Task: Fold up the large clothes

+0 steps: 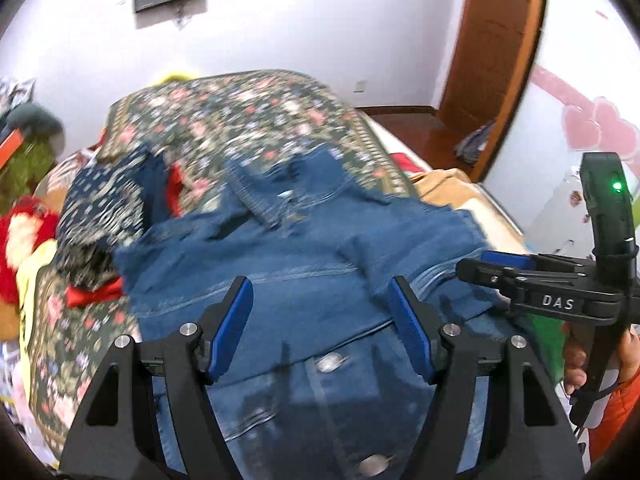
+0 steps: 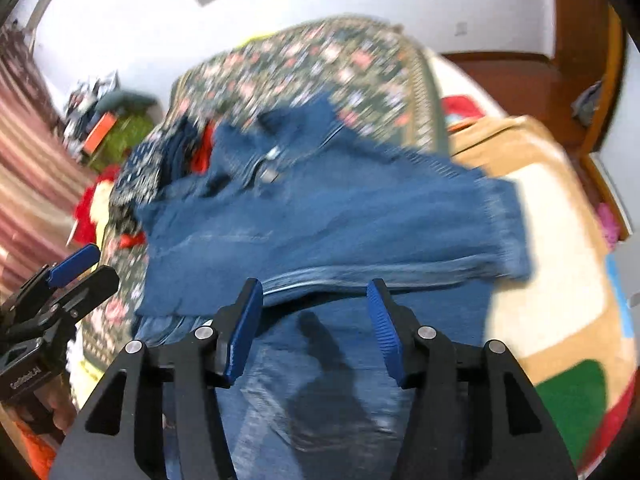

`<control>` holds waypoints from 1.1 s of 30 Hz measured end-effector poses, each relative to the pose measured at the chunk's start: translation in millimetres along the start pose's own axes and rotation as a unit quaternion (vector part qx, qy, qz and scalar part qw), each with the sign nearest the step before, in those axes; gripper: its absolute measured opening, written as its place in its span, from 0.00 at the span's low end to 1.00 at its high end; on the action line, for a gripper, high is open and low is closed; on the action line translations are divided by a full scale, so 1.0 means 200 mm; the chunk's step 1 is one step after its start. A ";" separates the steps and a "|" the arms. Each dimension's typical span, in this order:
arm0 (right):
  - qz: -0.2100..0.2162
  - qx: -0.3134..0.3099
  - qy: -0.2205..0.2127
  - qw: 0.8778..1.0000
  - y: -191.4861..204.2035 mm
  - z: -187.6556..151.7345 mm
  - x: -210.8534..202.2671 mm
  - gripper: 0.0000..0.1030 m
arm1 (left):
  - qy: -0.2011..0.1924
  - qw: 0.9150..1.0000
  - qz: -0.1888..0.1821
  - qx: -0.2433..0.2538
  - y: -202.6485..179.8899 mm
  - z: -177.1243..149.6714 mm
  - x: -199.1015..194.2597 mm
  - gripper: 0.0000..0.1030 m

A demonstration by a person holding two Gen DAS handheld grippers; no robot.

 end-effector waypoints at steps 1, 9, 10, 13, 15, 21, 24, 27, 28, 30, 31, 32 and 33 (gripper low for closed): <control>-0.003 0.010 -0.011 1.000 -0.05 0.00 -0.04 0.50 | -0.002 1.000 -0.005 0.006 -0.04 0.02 0.00 0.67; -0.067 0.075 -0.062 0.993 -0.40 -0.02 -0.24 0.52 | 0.003 0.996 -0.027 0.089 -0.41 0.21 0.11 0.68; -0.070 0.084 -0.063 0.992 -0.44 -0.02 -0.25 0.52 | 0.013 0.994 -0.037 0.102 -0.47 0.22 0.14 0.70; -0.080 0.108 -0.063 0.989 -0.54 -0.05 -0.25 0.53 | 0.061 0.985 -0.081 0.139 -0.62 0.23 0.27 0.70; -0.084 0.119 -0.063 0.987 -0.59 -0.07 -0.24 0.53 | 0.099 0.977 -0.097 0.162 -0.72 0.22 0.39 0.70; -0.080 0.137 -0.056 0.986 -0.67 -0.13 -0.23 0.53 | 0.173 0.960 -0.068 0.208 -0.90 0.15 0.71 0.70; -0.086 0.140 -0.053 0.985 -0.69 -0.13 -0.22 0.53 | 0.181 0.956 -0.054 0.223 -0.94 0.14 0.79 0.70; -0.083 0.144 -0.050 0.985 -0.71 -0.14 -0.21 0.53 | 0.182 0.955 -0.045 0.228 -0.96 0.15 0.87 0.70; -0.083 0.145 -0.049 0.985 -0.71 -0.14 -0.20 0.53 | 0.178 0.957 -0.041 0.226 -0.96 0.16 0.89 0.69; -0.083 0.146 -0.048 0.985 -0.72 -0.14 -0.19 0.53 | 0.167 0.960 -0.040 0.219 -0.96 0.17 0.91 0.63; -0.082 0.147 -0.048 0.985 -0.72 -0.14 -0.19 0.53 | 0.161 0.962 -0.036 0.219 -0.96 0.18 0.91 0.58; -0.081 0.148 -0.047 0.984 -0.72 -0.14 -0.19 0.53 | 0.159 0.962 -0.036 0.221 -0.95 0.19 0.93 0.56; -0.081 0.148 -0.047 0.984 -0.72 -0.14 -0.19 0.53 | 0.157 0.962 -0.040 0.220 -0.94 0.19 0.93 0.53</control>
Point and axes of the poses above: each gripper's, at about its wrist camera, not at the fingertips, and x roughly the way its jaws point, y to its left, z to its top, the point moved 6 cm from there along x, roughly the way its jaws point, and after that the axes turned 12 degrees about y, right-handed, at the moved point
